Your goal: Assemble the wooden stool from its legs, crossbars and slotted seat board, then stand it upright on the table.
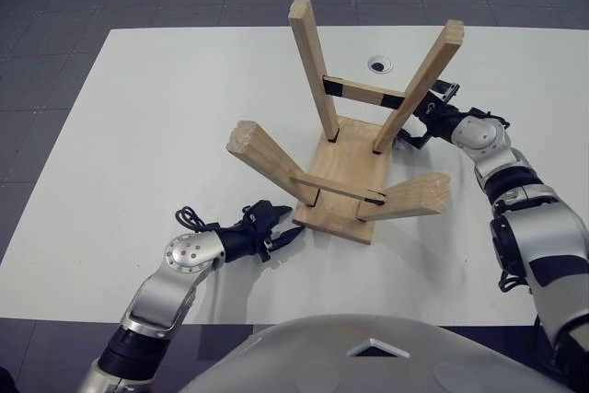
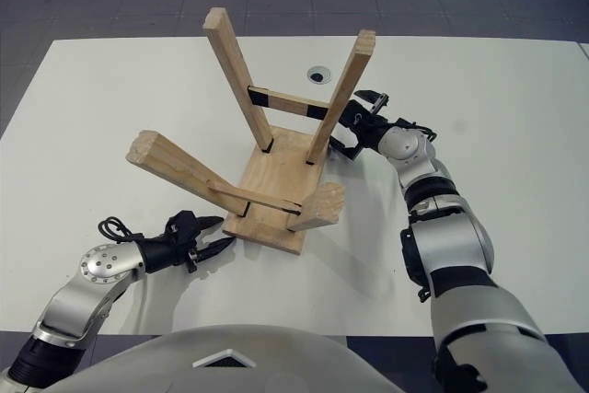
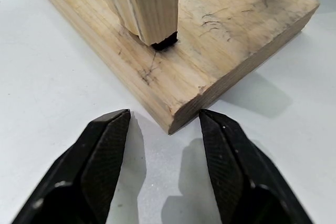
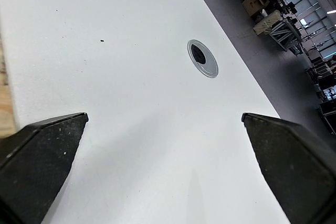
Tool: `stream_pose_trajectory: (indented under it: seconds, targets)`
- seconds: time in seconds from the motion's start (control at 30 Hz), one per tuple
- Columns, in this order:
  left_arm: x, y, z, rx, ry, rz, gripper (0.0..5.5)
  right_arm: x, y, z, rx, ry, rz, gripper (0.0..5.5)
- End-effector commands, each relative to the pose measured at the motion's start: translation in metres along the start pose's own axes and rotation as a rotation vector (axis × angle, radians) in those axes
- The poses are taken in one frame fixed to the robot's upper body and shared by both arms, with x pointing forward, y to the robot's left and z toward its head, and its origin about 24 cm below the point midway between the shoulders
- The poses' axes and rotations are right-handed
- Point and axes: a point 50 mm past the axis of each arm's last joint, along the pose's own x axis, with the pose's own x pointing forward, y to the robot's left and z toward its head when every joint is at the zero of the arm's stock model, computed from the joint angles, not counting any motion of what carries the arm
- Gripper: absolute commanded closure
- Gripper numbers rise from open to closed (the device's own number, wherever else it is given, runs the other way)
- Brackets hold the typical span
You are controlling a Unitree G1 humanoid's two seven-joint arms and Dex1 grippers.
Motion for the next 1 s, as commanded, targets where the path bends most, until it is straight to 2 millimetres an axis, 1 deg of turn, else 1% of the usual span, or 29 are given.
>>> stream_pose_trajectory:
  seconds: [0.03, 0.17, 0.27, 0.33, 0.4, 0.43, 0.53, 0.67, 0.77, 0.83, 0.93, 1.0]
  targets:
    - [-0.024, 0.039, -0.018, 0.014, 0.163, 0.079, 3.06, -0.009, 0.034, -0.027, -0.008, 0.072, 0.193, 0.04]
    - [-0.036, 0.069, -0.012, 0.059, 0.164, 0.068, 3.06, -0.017, 0.025, -0.029, -0.023, 0.058, 0.200, 0.04]
    - [-0.043, 0.094, -0.006, 0.041, 0.147, 0.067, 3.06, -0.024, 0.017, -0.031, -0.035, 0.058, 0.199, 0.04]
    - [-0.044, 0.110, -0.004, 0.019, 0.141, 0.102, 3.06, -0.029, 0.014, -0.033, -0.038, 0.052, 0.205, 0.04]
    - [-0.043, 0.117, -0.005, -0.007, 0.132, 0.132, 3.06, -0.035, 0.012, -0.034, -0.040, 0.033, 0.216, 0.04]
    - [-0.042, 0.116, -0.006, -0.016, 0.124, 0.128, 3.06, -0.038, 0.010, -0.034, -0.039, 0.020, 0.221, 0.04]
    - [-0.043, 0.105, -0.011, -0.019, 0.135, 0.058, 3.06, -0.047, 0.006, -0.033, -0.044, -0.004, 0.227, 0.04]
    - [-0.047, 0.084, -0.014, 0.008, 0.160, -0.094, 3.06, -0.046, 0.005, -0.033, -0.020, 0.003, 0.195, 0.04]
    - [-0.048, 0.063, -0.017, 0.057, 0.193, -0.219, 3.06, -0.040, 0.005, -0.031, -0.009, 0.009, 0.168, 0.04]
    - [-0.047, 0.054, -0.019, 0.064, 0.198, -0.251, 3.06, -0.033, 0.005, -0.030, -0.002, 0.027, 0.142, 0.04]
    - [-0.042, 0.048, -0.019, 0.056, 0.176, -0.238, 3.06, -0.022, 0.008, -0.028, -0.012, 0.066, 0.119, 0.04]
    - [-0.036, 0.051, -0.017, 0.028, 0.145, -0.181, 3.06, -0.013, 0.013, -0.023, -0.012, 0.076, 0.118, 0.04]
